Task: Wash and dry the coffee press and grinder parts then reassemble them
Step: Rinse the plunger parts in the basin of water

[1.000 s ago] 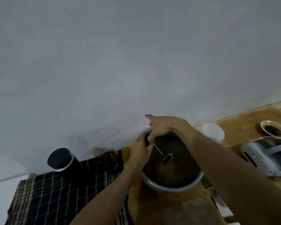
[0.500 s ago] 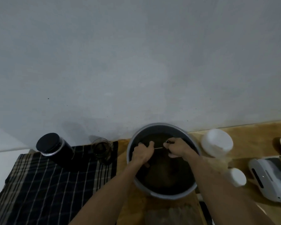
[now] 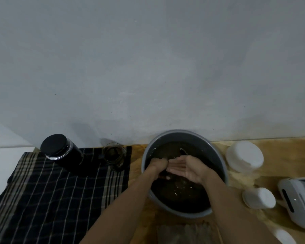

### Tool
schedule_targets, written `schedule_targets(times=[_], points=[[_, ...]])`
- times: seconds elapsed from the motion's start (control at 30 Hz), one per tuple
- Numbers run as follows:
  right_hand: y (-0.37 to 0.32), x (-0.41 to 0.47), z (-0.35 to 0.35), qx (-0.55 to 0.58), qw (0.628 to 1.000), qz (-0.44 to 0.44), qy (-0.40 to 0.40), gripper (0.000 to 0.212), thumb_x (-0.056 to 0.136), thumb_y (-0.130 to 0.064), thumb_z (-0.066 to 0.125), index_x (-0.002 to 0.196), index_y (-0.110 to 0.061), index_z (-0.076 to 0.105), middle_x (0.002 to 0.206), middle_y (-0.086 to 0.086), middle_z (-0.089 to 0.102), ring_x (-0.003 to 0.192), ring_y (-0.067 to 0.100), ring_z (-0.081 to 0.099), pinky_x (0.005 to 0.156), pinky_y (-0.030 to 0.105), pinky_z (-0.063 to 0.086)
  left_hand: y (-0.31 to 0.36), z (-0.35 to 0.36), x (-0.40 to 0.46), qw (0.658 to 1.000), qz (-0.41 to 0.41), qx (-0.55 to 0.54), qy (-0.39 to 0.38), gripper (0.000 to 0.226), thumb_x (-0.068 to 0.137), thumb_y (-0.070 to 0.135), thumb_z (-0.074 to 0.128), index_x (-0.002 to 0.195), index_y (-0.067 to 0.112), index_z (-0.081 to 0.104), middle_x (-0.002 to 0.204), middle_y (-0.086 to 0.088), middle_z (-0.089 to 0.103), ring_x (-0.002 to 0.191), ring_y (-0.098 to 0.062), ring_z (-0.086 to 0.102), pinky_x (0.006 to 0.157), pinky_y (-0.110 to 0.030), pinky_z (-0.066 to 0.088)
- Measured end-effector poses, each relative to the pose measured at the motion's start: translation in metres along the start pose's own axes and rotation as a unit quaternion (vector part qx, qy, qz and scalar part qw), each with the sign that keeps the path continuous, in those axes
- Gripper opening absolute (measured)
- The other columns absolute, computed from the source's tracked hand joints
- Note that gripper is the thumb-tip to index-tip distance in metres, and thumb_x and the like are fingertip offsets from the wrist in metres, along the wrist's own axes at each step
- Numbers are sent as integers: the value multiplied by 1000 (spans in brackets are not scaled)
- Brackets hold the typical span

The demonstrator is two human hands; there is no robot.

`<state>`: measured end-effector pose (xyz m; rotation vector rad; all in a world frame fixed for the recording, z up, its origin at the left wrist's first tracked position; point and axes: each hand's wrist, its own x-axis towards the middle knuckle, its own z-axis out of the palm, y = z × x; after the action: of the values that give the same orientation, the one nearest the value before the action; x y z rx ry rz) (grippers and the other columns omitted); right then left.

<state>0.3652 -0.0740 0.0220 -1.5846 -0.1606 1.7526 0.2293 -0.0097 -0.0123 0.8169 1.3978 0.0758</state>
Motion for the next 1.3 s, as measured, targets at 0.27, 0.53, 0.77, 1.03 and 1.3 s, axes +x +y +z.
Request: schedule_targets(times=[0.27,0.53,0.77,1.03,1.3], points=[[15,0,-25,-159,973,52,157,24,100,-15,52,113,-1,66,100,15,71,94,28,66,86,42,56,-5,-3,-10,989,77,114,59,72,96,54,59,146,7,35,119,-9,63,71,-22,72,63,-32,63],[15,-2,-20,128,984,-52,109,30,106,-13,48,119,9,64,116,26,68,109,35,66,95,42,55,13,-6,-31,924,146,322,142,80,103,57,38,160,9,8,111,-12,56,62,-25,69,67,-36,64],[0,-3,-30,-37,968,-110,221,25,102,-16,52,115,0,66,107,15,71,95,31,72,70,35,61,20,-14,-30,944,126,282,114,70,105,57,32,151,4,33,123,-16,63,60,-23,72,55,-31,59],[25,-4,-39,23,979,-5,201,25,102,-8,46,115,5,62,120,26,64,105,36,62,92,45,54,7,-9,-17,998,57,19,22,42,107,19,45,146,6,41,140,-16,49,119,-35,55,84,-44,63],[-9,-25,-11,-17,999,-39,-19,26,100,-4,53,118,7,69,113,24,75,106,33,75,87,37,63,-11,19,2,990,10,-135,-46,23,104,14,52,116,4,69,98,-16,74,80,-27,73,58,-35,62]])
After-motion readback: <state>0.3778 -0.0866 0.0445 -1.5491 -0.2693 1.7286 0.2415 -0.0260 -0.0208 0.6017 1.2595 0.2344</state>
